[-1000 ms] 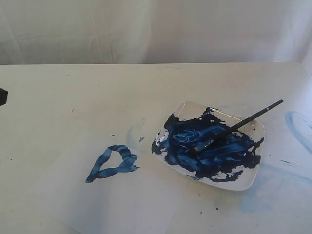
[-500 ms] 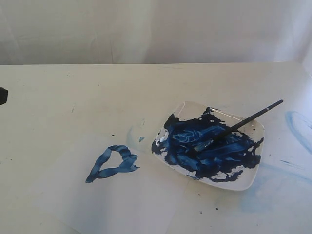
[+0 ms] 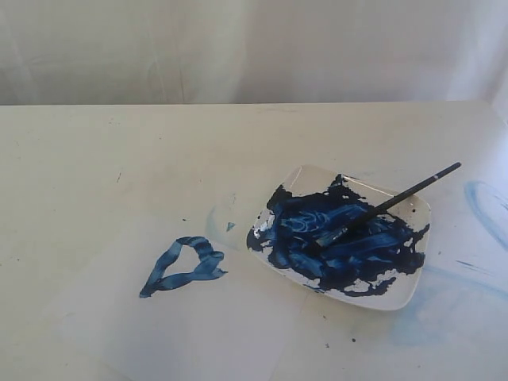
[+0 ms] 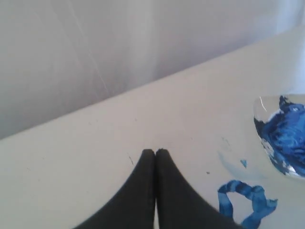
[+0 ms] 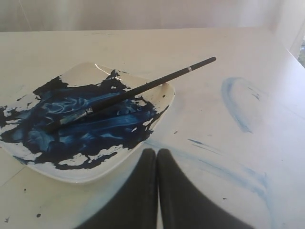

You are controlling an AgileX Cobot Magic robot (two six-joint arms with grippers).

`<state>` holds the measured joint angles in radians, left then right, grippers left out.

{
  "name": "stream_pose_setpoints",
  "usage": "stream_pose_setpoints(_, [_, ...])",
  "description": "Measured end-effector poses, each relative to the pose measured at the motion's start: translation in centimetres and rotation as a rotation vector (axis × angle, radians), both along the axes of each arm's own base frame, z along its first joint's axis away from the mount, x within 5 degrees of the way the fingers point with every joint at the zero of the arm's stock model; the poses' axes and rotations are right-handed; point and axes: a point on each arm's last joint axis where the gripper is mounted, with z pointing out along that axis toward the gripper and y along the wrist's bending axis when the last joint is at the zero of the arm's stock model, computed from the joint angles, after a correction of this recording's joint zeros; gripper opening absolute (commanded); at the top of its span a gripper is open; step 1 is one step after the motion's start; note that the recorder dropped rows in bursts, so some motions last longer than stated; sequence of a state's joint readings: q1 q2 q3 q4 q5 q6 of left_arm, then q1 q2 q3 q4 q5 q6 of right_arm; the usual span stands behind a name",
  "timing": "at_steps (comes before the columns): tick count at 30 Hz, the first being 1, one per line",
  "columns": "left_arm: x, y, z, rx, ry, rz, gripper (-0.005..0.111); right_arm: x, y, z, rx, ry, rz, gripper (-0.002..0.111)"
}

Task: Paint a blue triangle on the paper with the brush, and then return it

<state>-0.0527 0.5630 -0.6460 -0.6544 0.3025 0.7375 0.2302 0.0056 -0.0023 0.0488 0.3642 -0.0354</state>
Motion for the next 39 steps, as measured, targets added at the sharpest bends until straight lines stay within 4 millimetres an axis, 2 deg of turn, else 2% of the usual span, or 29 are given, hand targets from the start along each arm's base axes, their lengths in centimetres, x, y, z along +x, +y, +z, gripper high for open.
stream_pose_setpoints(8, [-6.1,0.5,2.1,-0.010,-0.268,0.027,0.000,0.0,0.0,0.0,0.000,0.000,0.000,0.000])
stream_pose_setpoints(21, [-12.8,0.6,2.5,-0.021,-0.535,0.024,0.000,0.0,0.0,0.0,0.000,0.000,0.000,0.000])
stream_pose_setpoints(39, [-13.1,0.7,2.2,0.022,-0.535,0.039,0.000,0.0,0.0,0.0,0.000,0.000,0.000,0.000])
